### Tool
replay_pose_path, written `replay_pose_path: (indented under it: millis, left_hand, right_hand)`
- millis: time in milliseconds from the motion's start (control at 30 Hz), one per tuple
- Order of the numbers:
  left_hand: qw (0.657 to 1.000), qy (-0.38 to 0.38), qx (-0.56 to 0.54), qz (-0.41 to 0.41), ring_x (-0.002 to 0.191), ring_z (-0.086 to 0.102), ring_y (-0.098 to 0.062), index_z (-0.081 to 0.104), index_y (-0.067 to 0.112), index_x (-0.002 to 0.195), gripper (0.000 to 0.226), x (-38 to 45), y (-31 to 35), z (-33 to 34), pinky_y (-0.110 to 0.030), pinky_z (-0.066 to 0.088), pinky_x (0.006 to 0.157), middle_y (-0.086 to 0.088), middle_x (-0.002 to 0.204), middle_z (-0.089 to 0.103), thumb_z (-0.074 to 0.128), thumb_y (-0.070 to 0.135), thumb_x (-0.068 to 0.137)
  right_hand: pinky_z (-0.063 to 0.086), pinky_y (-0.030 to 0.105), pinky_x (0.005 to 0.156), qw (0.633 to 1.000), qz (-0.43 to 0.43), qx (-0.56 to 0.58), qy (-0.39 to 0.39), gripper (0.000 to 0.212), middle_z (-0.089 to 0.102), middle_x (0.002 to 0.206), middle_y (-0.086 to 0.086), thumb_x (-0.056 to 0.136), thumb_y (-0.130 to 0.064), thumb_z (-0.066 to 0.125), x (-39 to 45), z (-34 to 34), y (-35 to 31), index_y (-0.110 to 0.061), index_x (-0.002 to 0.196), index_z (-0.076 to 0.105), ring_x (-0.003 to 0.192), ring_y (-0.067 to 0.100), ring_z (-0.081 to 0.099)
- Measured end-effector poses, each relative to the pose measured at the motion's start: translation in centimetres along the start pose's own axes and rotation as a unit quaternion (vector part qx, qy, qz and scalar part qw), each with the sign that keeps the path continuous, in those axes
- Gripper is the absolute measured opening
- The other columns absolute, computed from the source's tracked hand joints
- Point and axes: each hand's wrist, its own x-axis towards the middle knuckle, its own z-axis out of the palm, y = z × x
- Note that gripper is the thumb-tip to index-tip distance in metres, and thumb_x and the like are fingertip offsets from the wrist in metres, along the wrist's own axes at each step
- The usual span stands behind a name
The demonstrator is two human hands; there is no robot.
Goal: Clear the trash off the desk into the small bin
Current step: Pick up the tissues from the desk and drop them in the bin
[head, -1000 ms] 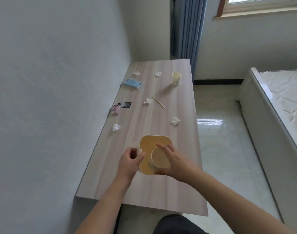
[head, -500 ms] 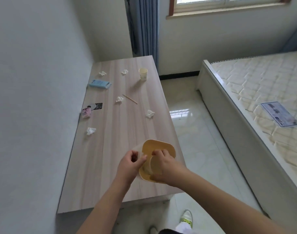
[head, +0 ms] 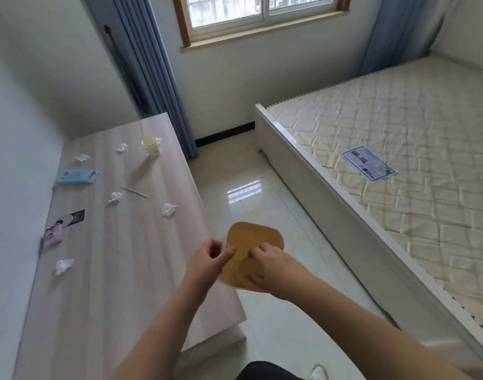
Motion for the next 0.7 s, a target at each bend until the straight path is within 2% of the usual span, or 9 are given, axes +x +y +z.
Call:
replay_pose_path:
  millis: [200,400,533,700]
  left_hand:
    - [1.000,-0.002,-0.011,-0.016,0.061,0.058,-0.009,0.063,0.009,0.089,0.048,3.3,2.8,6.8,-0.024,0.047,0.056,0.000,0.073,0.063,0.073,0.051,0.070]
    - [0.999,0.011,-0.013,-0.038,0.065,0.056,-0.015,0.061,0.010,0.089,0.042,4.8,4.5,12.8,-0.028,0.045,0.057,-0.004,0.077,0.061,0.073,0.047,0.074]
    - [0.998,0.015,-0.021,-0.051,0.059,0.054,-0.007,0.062,0.010,0.091,0.032,5.7,4.9,14.4,-0.019,0.042,0.052,-0.002,0.078,0.059,0.072,0.040,0.082]
    - [0.996,0.005,-0.057,-0.072,0.077,0.054,-0.024,0.062,0.004,0.098,0.051,7.8,5.7,13.0,-0.040,0.042,0.071,-0.010,0.086,0.060,0.073,0.046,0.073]
  right_hand:
    - [0.042,0.031,0.095,0.994,0.016,0.032,0.106,0.049,0.052,0.129,-0.005,0.095,-0.057,0.035,-4.9,-5.1,11.0,-0.027,0.133,0.045,0.113,0.016,0.051]
    - [0.031,0.032,0.106,0.992,0.038,-0.034,0.115,0.054,0.041,0.145,-0.005,0.097,-0.053,0.032,-6.1,-6.6,18.4,-0.027,0.145,0.031,0.130,0.016,0.040]
    - [0.023,0.034,0.112,0.993,0.023,-0.042,0.110,0.054,0.032,0.152,-0.002,0.097,-0.050,0.032,-5.1,-6.3,20.1,-0.027,0.147,0.027,0.138,0.017,0.029]
    - [0.017,0.036,0.117,0.992,0.000,-0.057,0.115,0.058,0.022,0.158,-0.003,0.098,-0.052,0.029,-1.8,-7.2,21.1,-0.029,0.150,0.018,0.145,0.018,0.019]
